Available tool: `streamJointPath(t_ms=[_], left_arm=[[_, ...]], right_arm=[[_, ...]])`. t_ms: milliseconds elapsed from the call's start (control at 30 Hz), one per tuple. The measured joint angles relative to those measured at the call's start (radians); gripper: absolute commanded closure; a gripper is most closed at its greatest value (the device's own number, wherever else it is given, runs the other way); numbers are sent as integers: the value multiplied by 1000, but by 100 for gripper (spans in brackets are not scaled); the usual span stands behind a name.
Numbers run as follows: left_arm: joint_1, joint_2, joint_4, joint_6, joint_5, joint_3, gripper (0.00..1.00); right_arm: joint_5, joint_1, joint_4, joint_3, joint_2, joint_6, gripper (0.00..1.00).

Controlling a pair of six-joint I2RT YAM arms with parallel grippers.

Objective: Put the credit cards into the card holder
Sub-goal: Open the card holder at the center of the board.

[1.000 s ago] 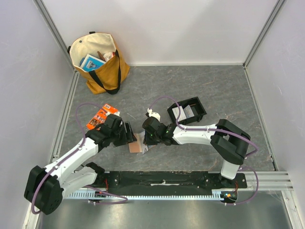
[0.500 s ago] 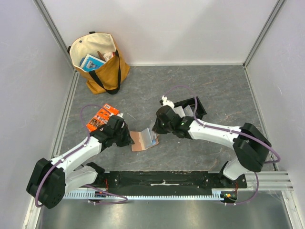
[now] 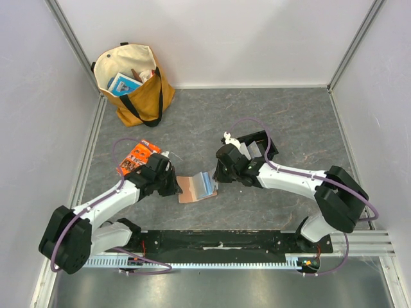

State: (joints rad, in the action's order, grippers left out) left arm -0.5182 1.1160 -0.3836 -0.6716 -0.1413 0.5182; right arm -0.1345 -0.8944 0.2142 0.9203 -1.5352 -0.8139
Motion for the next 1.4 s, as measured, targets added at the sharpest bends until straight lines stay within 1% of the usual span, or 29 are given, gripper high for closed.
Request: streamJointPath(t_ms=[433,733,867,967,1100,1233,1400], left_arm=[[0,60,28,15,-18,0,98],[0,127,57,25,-24,0,98],[-1,146,92,26,-43,0,98],[-1,166,122,26,-57,1,98],[-2,180,151,26,-73,1,98],[-2,180,155,31,-77,1,98],[-3,180,156,41,-78,1,98]], right_arm=[[63,9,-31,-12,-93,-3,100],[210,31,-145,-33,-112,-20,100],[277,8,-154,2,-121,-11,100],[293,-27,-150,56,-124,2,100],[222,-50,-124,85,-96,26,100],[135,-16,-69,70,-24,42,100],[78,21,-43,31,47,46,100]])
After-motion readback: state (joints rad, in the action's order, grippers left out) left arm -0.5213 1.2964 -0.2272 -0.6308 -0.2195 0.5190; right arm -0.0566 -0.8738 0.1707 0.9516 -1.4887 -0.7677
